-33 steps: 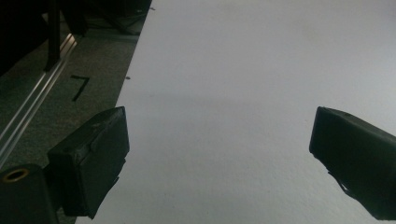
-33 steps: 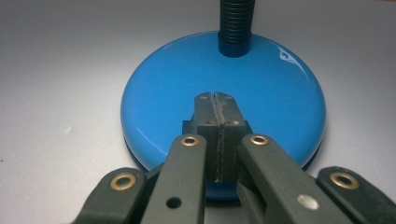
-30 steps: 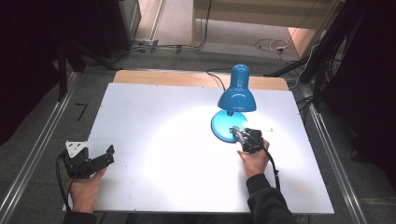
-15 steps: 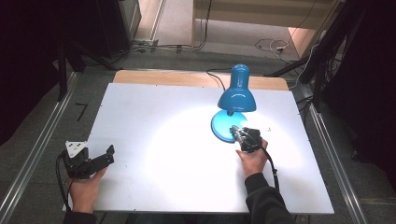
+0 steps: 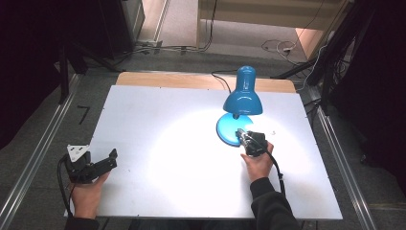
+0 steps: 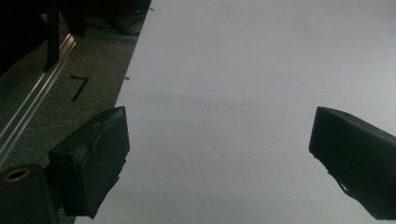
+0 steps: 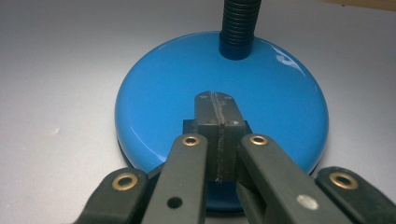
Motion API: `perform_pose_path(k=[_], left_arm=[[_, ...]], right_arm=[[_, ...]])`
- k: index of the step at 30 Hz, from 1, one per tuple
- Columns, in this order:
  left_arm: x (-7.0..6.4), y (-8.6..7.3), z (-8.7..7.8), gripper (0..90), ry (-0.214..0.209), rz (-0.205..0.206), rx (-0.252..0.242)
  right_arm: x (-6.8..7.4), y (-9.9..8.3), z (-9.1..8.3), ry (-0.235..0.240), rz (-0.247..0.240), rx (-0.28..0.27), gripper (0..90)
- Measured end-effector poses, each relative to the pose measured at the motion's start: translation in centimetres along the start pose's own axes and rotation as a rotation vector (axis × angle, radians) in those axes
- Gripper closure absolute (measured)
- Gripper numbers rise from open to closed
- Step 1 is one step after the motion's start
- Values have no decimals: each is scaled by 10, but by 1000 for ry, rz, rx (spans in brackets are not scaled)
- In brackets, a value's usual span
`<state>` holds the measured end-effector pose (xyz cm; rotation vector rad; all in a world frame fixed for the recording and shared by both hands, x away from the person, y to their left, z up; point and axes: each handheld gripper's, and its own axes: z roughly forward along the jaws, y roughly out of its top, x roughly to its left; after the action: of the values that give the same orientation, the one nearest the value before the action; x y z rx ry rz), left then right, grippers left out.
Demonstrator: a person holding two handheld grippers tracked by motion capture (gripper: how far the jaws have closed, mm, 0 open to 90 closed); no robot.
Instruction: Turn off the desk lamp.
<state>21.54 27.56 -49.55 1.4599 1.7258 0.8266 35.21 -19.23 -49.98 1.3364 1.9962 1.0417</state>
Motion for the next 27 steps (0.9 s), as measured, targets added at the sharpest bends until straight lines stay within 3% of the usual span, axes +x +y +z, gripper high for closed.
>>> perform_pose_path(k=[27], left_arm=[[-1, 0, 0, 57, -3, 6, 1]], right_arm=[[1, 1, 1, -10, -5, 3, 882]])
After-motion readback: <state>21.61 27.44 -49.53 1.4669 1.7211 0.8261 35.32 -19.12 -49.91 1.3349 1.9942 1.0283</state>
